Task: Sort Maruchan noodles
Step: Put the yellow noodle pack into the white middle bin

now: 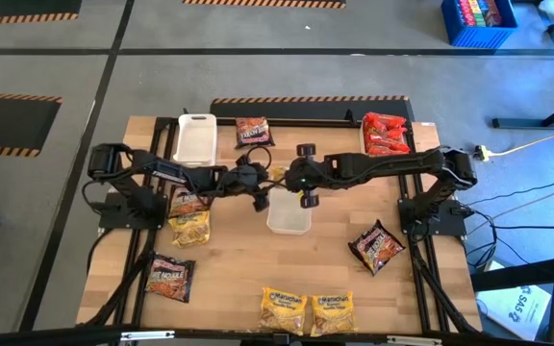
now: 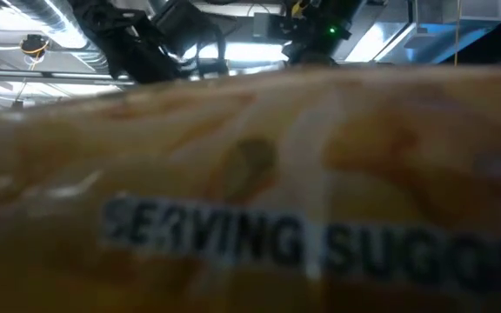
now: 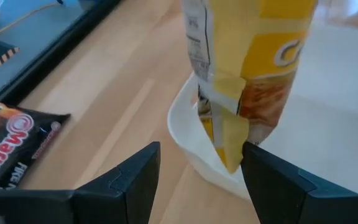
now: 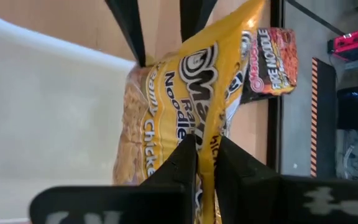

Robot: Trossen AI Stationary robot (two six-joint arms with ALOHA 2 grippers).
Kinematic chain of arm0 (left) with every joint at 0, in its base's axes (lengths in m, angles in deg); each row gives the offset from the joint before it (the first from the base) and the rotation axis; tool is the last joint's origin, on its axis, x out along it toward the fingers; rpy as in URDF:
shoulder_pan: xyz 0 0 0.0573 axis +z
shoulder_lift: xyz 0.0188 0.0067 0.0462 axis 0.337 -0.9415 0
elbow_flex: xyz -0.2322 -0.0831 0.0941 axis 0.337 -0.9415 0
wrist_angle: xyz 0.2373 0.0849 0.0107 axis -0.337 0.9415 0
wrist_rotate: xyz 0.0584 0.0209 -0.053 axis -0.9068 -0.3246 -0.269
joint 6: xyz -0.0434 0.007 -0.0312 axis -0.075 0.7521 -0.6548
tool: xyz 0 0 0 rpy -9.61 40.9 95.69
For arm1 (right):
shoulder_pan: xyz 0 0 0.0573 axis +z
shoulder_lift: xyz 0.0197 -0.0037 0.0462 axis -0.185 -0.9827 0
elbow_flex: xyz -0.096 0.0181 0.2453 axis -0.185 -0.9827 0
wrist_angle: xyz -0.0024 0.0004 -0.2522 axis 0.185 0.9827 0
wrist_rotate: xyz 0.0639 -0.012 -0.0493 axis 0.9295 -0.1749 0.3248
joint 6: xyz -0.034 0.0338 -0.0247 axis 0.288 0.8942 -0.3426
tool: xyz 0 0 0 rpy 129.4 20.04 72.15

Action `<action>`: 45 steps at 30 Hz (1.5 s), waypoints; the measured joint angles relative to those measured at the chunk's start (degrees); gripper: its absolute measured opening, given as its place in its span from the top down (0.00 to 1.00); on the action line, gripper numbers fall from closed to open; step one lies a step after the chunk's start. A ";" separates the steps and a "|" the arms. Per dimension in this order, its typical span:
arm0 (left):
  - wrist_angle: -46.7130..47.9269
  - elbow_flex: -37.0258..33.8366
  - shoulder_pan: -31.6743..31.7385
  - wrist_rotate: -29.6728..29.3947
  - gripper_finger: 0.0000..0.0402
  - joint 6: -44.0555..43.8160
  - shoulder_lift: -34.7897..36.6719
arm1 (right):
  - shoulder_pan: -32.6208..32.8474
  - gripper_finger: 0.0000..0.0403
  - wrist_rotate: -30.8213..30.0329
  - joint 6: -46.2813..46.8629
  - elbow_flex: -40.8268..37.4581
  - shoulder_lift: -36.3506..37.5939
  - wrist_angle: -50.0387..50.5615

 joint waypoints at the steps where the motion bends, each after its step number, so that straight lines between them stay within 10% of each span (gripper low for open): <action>1: -0.12 -0.03 0.14 0.04 0.46 0.18 -0.37 | 0.00 0.94 0.04 0.00 0.00 0.00 -0.22; 45: -6.00 0.08 1.84 2.81 0.46 -0.05 -7.09 | -0.44 0.94 3.85 -1.05 -5.64 -1.51 -7.37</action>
